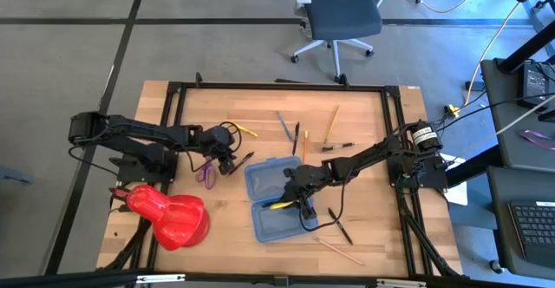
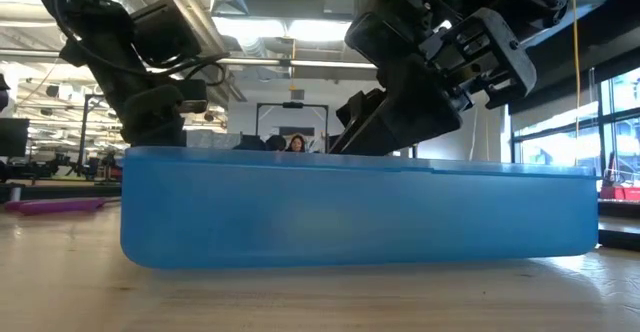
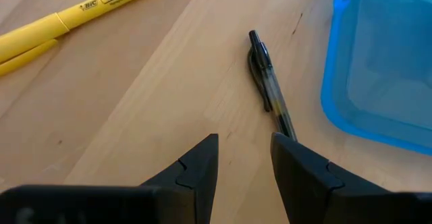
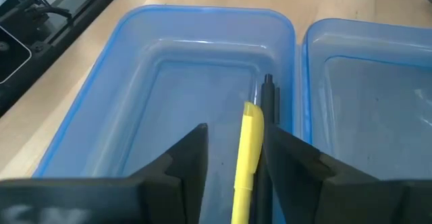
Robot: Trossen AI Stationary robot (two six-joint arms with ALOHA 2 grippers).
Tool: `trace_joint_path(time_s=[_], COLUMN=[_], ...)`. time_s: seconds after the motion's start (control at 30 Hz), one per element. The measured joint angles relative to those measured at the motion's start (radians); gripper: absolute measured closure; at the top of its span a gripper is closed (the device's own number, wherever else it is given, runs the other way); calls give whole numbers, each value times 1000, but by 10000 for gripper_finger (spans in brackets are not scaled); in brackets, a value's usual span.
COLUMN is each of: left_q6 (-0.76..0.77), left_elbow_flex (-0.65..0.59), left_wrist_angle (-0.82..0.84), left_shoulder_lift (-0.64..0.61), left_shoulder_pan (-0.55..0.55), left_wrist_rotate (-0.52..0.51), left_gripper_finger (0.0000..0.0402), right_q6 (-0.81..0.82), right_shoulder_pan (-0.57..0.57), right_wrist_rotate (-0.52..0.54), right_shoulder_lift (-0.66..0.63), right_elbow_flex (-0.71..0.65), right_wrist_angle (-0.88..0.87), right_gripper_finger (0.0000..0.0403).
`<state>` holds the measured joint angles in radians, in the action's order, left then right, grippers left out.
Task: Pick & place school supplies into a supply box
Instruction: Put the scissors into the blue supply box
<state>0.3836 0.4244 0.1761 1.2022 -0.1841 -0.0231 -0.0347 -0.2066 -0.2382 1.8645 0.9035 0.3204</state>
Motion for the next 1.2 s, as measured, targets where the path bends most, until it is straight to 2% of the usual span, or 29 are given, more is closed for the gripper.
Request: trace_joint_path(time_s=[0.13, 0.43, 0.67, 0.73, 0.93, 1.2], left_q6=[-1, 35, 64, 77, 135, 409], left_elbow_flex=[0, -1, 2, 26, 172, 203], left_wrist_angle=[11, 51, 73, 156, 472, 720], left_shoulder_lift=[0, 0, -1, -1, -1, 2], left_shoulder_pan=[0, -1, -1, -1, -1, 41], left_wrist_rotate=[-1, -3, 173, 175, 73, 48], left_gripper_finger=[251, 156, 146, 149, 153, 153], right_q6=[1, 0, 1, 2, 3, 3], right_shoulder_pan=[0, 8, 41, 47, 61, 63], right_wrist_rotate=[0, 0, 0, 0, 0, 0], right_shoulder_lift=[0, 0, -2, -2, -2, -2], right_elbow_flex=[0, 0, 0, 0, 0, 0], right_wrist_angle=[-7, -21, -61, -67, -67, -70], right_gripper_finger=[255, 255, 256, 256, 256, 256])
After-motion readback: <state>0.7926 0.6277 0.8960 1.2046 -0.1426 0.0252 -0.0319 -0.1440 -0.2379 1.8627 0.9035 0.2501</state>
